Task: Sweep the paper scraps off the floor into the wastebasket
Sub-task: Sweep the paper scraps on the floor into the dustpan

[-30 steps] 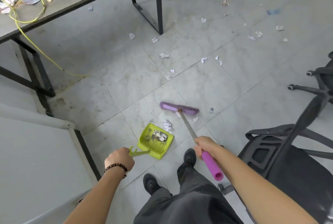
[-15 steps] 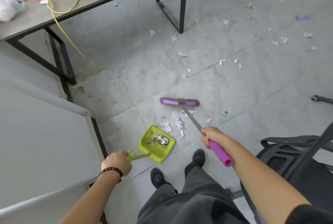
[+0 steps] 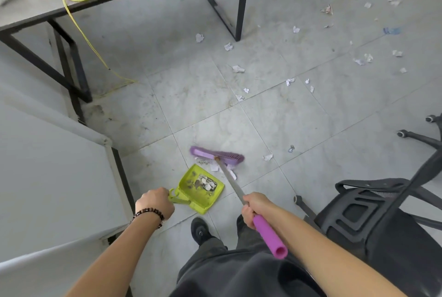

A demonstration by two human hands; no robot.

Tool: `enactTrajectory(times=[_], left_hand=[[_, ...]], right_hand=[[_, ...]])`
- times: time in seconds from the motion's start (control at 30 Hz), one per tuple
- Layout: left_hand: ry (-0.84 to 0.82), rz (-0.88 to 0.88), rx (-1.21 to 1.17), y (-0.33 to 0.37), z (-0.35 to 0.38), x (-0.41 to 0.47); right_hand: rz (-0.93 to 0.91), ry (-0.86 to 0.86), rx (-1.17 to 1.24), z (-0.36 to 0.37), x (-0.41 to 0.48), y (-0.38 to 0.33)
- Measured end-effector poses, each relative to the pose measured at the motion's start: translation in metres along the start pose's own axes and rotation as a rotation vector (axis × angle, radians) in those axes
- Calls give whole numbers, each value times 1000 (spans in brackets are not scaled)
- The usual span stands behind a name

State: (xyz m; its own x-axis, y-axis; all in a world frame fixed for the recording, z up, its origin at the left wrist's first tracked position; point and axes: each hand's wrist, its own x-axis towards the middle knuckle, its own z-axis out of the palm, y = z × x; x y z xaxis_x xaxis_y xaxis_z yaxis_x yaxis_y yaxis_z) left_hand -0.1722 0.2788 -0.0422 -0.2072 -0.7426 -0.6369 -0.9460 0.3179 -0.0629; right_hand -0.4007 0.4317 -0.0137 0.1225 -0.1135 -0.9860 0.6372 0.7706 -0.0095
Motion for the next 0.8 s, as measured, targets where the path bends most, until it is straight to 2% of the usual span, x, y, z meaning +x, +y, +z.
enactTrajectory(times=[0.1, 0.27, 0.4, 0.43, 0.53, 0.57, 0.63, 0.73, 0.8], left_hand=[[8, 9, 15, 6, -8, 3], [-2, -2, 47, 4, -15, 4], [-13, -10, 33, -6, -7, 2], [-20, -11, 29, -7, -4, 0], [-43, -32, 2, -11, 3, -4], [-52, -40, -7, -13, 5, -6], [-72, -59, -24, -22, 10, -7], [-101, -74, -54, -34, 20, -10], [-110, -68, -56, -38, 25, -12]], right_hand=[[129, -102, 144, -3, -22, 0], [79, -162, 225, -5, -46, -19], [22, -108, 30, 1, -54, -36], [-11, -49, -74, 3, -52, -40], [-244, 242, -596, 13, -46, -47], [-303, 304, -676, 16, -43, -48], [-328, 331, -637, 19, -35, -49], [-263, 230, -445, 16, -21, -56], [-256, 289, -605, 16, -16, -57]])
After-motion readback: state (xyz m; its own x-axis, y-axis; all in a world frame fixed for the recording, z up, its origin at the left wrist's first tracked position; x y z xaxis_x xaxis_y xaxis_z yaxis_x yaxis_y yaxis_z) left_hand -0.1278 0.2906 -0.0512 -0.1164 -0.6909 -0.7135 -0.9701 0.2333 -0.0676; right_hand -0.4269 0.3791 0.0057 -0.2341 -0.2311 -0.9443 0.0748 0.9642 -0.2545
